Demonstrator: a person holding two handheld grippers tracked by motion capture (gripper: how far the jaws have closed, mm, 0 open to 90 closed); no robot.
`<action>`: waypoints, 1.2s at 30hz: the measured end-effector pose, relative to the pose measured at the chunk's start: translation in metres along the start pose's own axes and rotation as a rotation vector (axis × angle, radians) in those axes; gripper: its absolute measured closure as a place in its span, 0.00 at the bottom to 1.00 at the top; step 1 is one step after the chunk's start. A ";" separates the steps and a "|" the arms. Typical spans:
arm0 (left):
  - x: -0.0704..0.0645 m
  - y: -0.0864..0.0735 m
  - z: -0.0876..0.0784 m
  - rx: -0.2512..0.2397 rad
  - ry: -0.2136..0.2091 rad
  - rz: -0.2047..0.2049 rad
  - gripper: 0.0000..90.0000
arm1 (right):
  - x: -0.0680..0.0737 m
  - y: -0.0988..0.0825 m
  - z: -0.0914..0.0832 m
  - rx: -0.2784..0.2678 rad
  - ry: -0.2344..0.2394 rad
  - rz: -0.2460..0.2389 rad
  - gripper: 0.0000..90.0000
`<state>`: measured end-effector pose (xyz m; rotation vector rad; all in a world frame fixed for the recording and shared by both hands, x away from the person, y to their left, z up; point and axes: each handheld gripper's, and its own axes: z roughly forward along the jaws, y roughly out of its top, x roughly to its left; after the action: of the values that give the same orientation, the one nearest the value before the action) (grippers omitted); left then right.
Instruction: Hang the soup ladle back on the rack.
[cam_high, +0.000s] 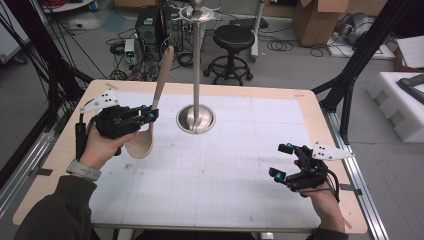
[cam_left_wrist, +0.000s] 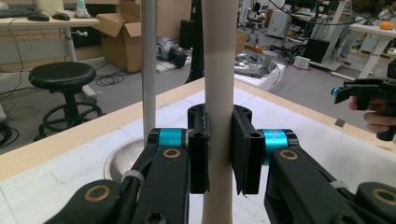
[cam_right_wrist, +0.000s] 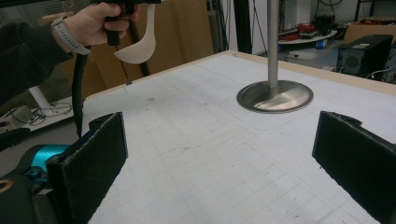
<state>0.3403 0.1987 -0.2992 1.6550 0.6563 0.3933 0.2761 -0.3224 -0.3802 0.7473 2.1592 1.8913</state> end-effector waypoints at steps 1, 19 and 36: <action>0.001 0.001 0.001 0.004 0.003 -0.002 0.87 | 0.000 0.000 0.000 -0.001 0.000 0.001 0.02; 0.018 0.033 0.008 -0.008 0.052 0.001 0.87 | 0.000 0.001 -0.002 -0.015 0.006 0.001 0.02; 0.031 0.054 0.020 -0.008 0.087 -0.007 0.87 | 0.000 0.002 -0.007 -0.033 0.008 0.005 0.02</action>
<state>0.3871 0.1972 -0.2540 1.6350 0.7237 0.4642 0.2730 -0.3287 -0.3770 0.7415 2.1276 1.9301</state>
